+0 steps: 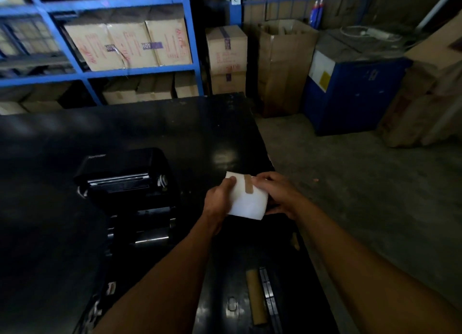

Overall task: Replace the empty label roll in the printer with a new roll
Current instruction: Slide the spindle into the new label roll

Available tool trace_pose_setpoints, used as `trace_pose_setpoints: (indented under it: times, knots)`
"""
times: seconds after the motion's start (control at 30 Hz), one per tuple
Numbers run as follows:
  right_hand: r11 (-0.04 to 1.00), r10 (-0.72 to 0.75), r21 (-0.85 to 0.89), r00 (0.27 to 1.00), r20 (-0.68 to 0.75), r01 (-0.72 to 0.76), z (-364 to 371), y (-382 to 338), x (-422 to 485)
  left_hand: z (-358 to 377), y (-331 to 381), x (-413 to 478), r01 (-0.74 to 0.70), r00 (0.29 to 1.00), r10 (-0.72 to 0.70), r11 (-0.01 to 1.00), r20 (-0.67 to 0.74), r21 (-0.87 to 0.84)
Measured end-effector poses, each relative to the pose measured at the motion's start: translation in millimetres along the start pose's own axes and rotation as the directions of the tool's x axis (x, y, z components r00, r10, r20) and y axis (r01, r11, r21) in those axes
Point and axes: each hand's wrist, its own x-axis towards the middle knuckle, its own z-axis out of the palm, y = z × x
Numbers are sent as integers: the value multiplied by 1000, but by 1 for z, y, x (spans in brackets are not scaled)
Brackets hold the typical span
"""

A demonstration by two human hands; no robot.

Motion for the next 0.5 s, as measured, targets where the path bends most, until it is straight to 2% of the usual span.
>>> trace_pose_setpoints:
  times: [0.17, 0.3, 0.37, 0.43, 0.5]
  knots:
    - [985, -120, -127, 993, 5, 120, 8, 1, -54, -16, -13, -47, -59, 997, 59, 998, -48, -7]
    - [968, -183, -164, 981, 56, 190, 19, 4, -88, -29, -23, -77, -152, 971, 161, 987, -178, 60]
    - [916, -268, -287, 960, 80, 279, 28, -2, -103, -37, -28, -90, -193, 949, 216, 974, -231, 121]
    - [821, -361, -433, 926, 111, 372, 36, -11, -111, -43, -33, -100, -217, 932, 251, 964, -262, 151]
    - [748, -377, -540, 917, 132, 386, 42, -18, -118, -48, -34, -107, -228, 930, 260, 963, -261, 147]
